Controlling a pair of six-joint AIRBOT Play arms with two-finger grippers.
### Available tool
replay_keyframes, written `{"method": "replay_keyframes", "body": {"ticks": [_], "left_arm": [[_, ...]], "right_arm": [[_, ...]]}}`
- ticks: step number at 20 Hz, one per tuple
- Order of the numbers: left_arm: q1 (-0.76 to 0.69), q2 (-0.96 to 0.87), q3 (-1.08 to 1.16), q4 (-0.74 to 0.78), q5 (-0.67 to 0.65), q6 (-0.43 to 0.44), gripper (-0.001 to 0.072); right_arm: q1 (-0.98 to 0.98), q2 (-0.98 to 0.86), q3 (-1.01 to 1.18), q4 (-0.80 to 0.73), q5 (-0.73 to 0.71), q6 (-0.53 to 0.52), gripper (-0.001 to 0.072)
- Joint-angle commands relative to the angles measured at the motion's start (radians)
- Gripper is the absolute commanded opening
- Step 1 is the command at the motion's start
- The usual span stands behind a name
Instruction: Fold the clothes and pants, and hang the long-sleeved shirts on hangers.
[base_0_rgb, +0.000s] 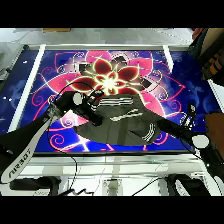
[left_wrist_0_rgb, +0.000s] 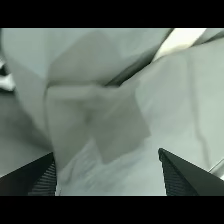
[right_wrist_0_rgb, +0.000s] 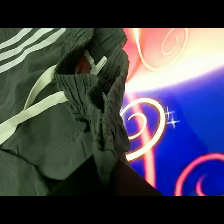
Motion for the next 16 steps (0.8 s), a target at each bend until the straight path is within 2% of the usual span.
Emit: {"method": "replay_keyframes", "body": {"ticks": [1,3,4,6,8,9,11,16], "left_arm": [[0.000,0.001,-0.002,-0.061,0.058,0.055,0.0684],[0.000,0.001,-0.001,-0.061,0.057,0.055,0.0484],[0.000,0.001,-0.001,-0.061,0.054,0.055,0.0418],[0.000,0.006,-0.001,-0.061,0.055,0.055,0.0393],[-0.001,0.023,-0.001,-0.061,0.058,0.062,0.0276],[-0.001,0.036,-0.001,-0.059,0.064,0.071,0.0259],[-0.001,0.065,-0.001,-0.057,0.074,0.083,0.0011],[-0.001,0.159,-0.001,-0.022,0.113,0.108,0.0015]], "right_arm": [[-0.001,-0.001,0.000,-0.004,0.001,0.000,0.0031],[-0.001,-0.001,0.000,-0.004,0.001,0.000,0.0031],[-0.001,-0.001,0.000,-0.004,0.001,0.000,0.0031],[-0.001,-0.001,0.000,-0.004,0.001,0.000,0.0031],[-0.001,-0.001,0.000,-0.004,0.001,0.000,0.0031],[-0.001,-0.001,0.000,-0.004,0.001,0.000,0.0031],[-0.001,-0.001,0.000,-0.003,0.001,0.000,0.0031],[-0.001,-0.001,0.000,-0.003,-0.020,0.000,0.0031]]}}
